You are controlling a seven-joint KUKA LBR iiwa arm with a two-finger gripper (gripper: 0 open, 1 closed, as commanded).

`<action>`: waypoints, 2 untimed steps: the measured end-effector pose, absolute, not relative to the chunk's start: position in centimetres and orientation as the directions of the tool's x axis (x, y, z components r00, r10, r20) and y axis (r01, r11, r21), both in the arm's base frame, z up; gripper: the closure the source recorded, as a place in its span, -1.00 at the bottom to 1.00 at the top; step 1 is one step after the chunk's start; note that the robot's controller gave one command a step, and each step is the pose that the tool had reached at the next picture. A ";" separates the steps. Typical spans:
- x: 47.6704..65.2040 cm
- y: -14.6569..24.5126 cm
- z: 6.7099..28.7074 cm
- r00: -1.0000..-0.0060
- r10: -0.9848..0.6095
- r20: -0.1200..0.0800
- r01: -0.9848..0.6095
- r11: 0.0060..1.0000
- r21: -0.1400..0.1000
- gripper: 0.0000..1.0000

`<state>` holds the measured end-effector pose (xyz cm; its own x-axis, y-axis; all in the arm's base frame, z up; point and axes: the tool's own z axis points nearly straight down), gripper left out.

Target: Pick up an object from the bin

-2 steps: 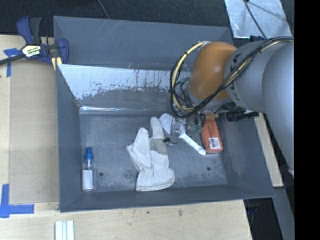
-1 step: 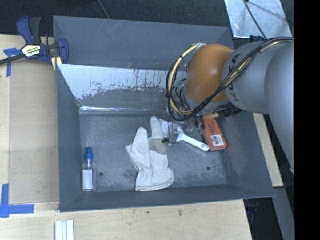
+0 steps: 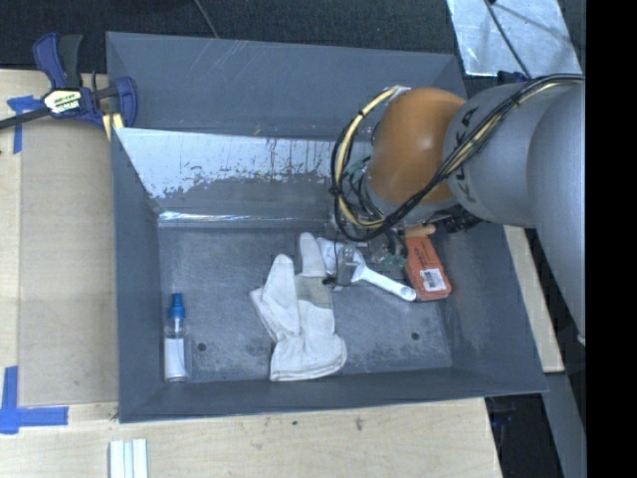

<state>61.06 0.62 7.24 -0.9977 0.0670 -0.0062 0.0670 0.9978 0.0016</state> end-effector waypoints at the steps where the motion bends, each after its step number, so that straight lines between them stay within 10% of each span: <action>1: 59.6 0.3 19.0 -1.000 0.026 -0.003 0.026 1.000 0.000 1.00; 2: 59.6 0.3 19.0 -1.000 0.026 -0.003 0.026 1.000 0.000 1.00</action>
Offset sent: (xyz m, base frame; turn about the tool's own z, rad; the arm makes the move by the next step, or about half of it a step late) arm 0.0000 0.0000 0.0000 0.0000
